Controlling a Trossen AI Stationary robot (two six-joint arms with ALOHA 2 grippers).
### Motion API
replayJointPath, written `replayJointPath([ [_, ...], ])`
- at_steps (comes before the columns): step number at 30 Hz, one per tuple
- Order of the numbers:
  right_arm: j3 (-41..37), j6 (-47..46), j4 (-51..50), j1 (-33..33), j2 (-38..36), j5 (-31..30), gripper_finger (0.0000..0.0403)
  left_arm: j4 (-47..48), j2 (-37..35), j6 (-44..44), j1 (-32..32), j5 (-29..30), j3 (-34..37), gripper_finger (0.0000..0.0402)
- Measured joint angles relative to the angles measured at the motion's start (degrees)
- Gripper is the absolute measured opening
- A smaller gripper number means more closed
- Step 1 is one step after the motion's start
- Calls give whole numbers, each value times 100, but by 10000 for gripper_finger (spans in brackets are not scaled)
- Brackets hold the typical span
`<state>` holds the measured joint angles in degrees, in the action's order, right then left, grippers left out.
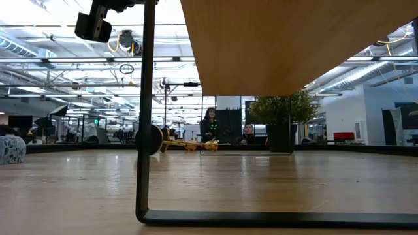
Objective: Pick & Place candle stick holders
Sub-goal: Put the right gold candle holder on the shelf
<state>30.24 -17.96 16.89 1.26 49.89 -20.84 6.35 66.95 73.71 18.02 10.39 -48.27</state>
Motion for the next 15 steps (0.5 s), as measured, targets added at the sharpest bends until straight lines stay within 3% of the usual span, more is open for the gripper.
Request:
replayJointPath([
  [8,2,0,34,-51,0,-33,14,4,1,2,0,-2,0,19],
  [15,2,9,307,-176,168,-17,26,7,1,-33,0,-3,-1,4],
])
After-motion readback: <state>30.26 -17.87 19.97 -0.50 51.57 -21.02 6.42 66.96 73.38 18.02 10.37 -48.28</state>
